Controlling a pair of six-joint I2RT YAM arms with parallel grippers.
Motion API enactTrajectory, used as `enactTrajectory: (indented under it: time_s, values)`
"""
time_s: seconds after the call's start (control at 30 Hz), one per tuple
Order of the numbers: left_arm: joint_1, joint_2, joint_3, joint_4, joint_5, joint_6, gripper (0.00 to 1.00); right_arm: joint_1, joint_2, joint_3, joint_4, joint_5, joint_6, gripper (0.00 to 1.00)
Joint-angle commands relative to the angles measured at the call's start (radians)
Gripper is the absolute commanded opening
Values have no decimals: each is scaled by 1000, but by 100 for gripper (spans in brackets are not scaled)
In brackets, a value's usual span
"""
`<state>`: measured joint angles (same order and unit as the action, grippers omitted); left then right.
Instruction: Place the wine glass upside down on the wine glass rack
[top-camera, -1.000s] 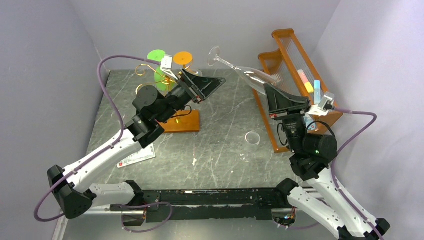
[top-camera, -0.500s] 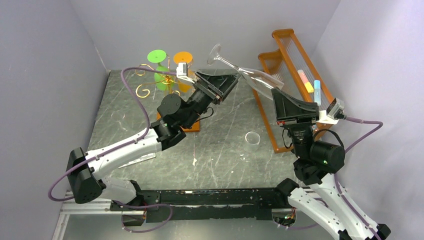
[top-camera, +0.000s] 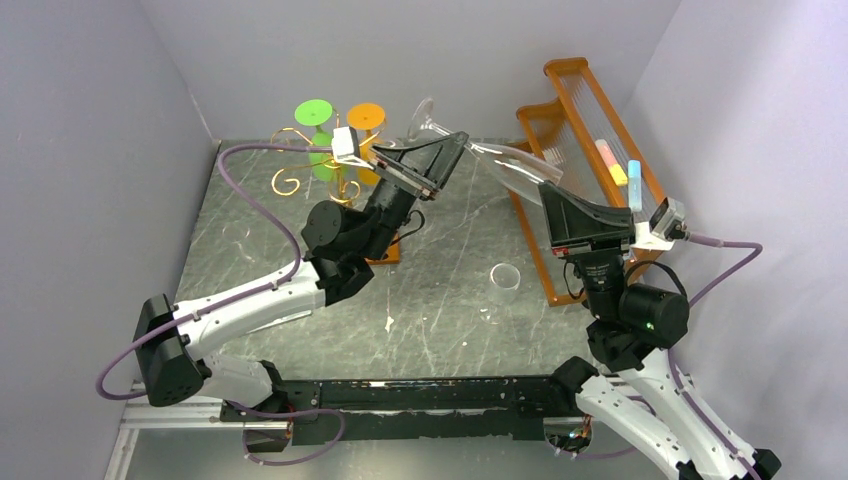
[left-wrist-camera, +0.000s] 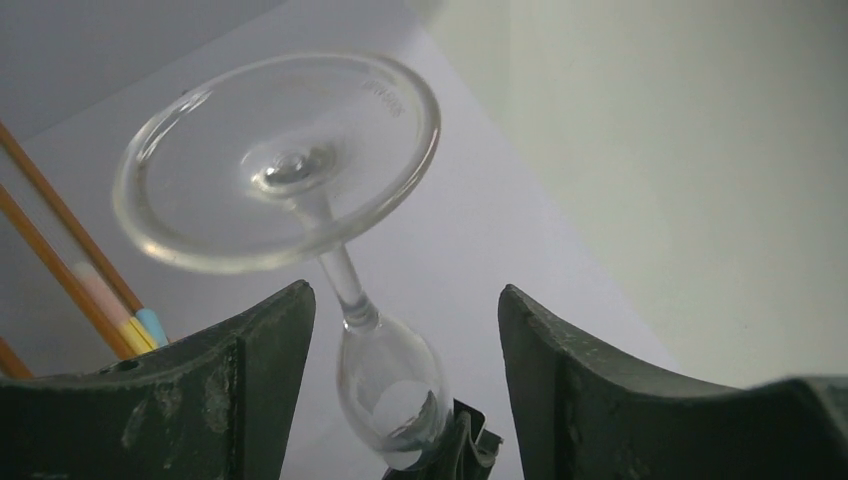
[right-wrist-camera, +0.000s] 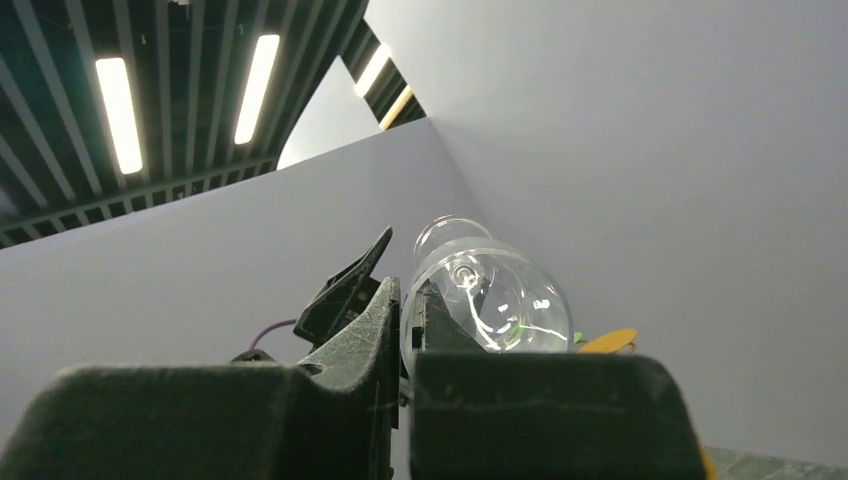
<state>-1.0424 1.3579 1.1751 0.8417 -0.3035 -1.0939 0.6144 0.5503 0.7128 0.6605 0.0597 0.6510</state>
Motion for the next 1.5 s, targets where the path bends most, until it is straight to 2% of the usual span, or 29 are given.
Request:
enactTrajectory:
  time_s: [0.0,0.1,0.17,0.33,0.4,0.43,0.47,0.5,0.53,0.57,0.67,0.87,0.97,1.07,1.17,1.27,1.3,1.47]
  values:
    - [-17,10,36,79,-84,95,69,-4,-34,-23,12,-50,2,0]
    - [-19,13,9,155,-119,116,50,-5,-51,-40,-8,-55,7,0]
    - [-21,8,-4,175,-139,124,40,-4,-60,-50,-20,-55,12,0]
    - [-25,1,-29,210,-169,158,26,-5,-68,-71,-38,-102,45,0]
    - [-25,-3,-41,242,-162,193,7,-5,-74,-73,-68,-114,54,0]
    - [-25,-5,-44,269,-138,231,5,-5,-81,-75,-91,-113,60,3]
    - [-25,-12,-41,280,-87,279,5,-5,-91,-77,-117,-108,63,15]
    - [-26,-25,-30,258,-50,317,5,-5,-103,-79,-153,-93,69,34]
    - [-25,-42,-20,216,-15,359,5,-5,-117,-77,-193,-78,84,50]
    - [-25,-62,-10,164,17,402,5,-5,-130,-74,-231,-70,83,60]
    - [-25,-119,6,-5,89,519,5,-5,-169,-55,-348,-81,63,72]
    - [-25,-205,33,-347,187,707,5,-5,-231,-1,-607,-104,-39,84]
    - [-25,-203,106,-555,266,801,5,-5,-187,91,-757,-153,-157,85]
    - [-25,-192,146,-682,378,857,5,-5,-94,160,-817,-289,-255,85]
    - [-25,-169,175,-755,492,866,5,-5,-1,194,-799,-501,-302,84]
    - [-25,-155,193,-792,596,877,5,-4,68,184,-683,-744,-280,79]
    - [-25,-158,185,-792,629,877,5,-5,83,178,-638,-786,-255,78]
    - [-26,-183,116,-758,732,871,5,-5,97,128,-516,-796,-179,74]
